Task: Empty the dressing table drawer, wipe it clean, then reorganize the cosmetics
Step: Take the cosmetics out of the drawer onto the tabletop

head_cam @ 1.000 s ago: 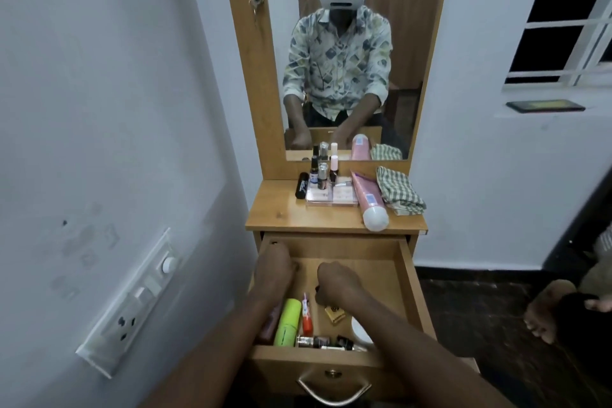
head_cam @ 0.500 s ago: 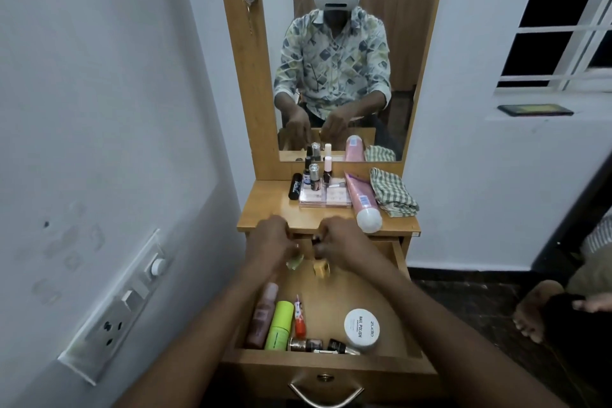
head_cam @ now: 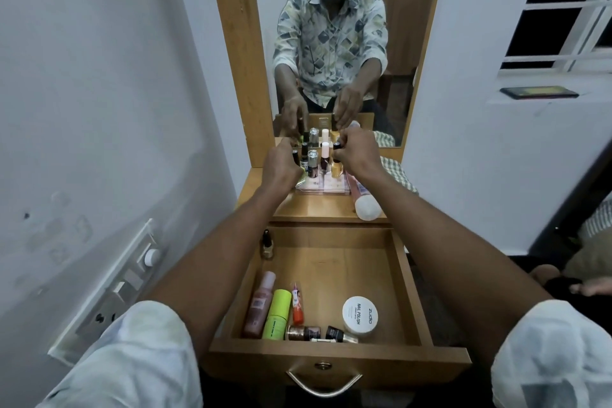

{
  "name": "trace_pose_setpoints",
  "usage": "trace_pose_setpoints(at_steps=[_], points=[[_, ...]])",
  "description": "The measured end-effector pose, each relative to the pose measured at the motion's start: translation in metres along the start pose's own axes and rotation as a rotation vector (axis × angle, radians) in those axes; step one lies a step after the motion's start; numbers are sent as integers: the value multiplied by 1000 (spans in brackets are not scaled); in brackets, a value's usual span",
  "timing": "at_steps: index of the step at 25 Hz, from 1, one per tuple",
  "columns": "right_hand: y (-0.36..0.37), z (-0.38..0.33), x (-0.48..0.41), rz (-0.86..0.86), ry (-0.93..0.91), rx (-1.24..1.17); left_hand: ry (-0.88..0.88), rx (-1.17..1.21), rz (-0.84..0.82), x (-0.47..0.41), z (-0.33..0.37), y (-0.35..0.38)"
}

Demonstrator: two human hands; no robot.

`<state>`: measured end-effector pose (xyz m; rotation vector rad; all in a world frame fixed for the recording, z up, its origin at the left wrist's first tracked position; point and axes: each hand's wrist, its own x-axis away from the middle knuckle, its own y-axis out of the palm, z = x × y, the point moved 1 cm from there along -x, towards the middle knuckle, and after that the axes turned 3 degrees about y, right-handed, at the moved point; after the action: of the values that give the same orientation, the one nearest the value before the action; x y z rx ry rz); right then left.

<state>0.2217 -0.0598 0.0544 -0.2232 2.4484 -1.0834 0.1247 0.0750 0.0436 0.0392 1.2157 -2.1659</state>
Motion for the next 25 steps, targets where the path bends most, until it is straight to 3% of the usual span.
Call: trace_pose_setpoints(at_steps=[12,16,18,22,25], points=[[23,13,-8,-7,54,19,29,116,-9,8,-1,9],[-11,4,39,185,-164,-67,34,107,58,46,5,-20],[-22,2,77,-8,-273,-124,-17,14,-121,76,-9,-21],[13,23,146,-867,-263,215,-45,-234,-538,139,-37,14],[41,31,192,-1106,-346,470,375,-541,-803,162,-34,36]])
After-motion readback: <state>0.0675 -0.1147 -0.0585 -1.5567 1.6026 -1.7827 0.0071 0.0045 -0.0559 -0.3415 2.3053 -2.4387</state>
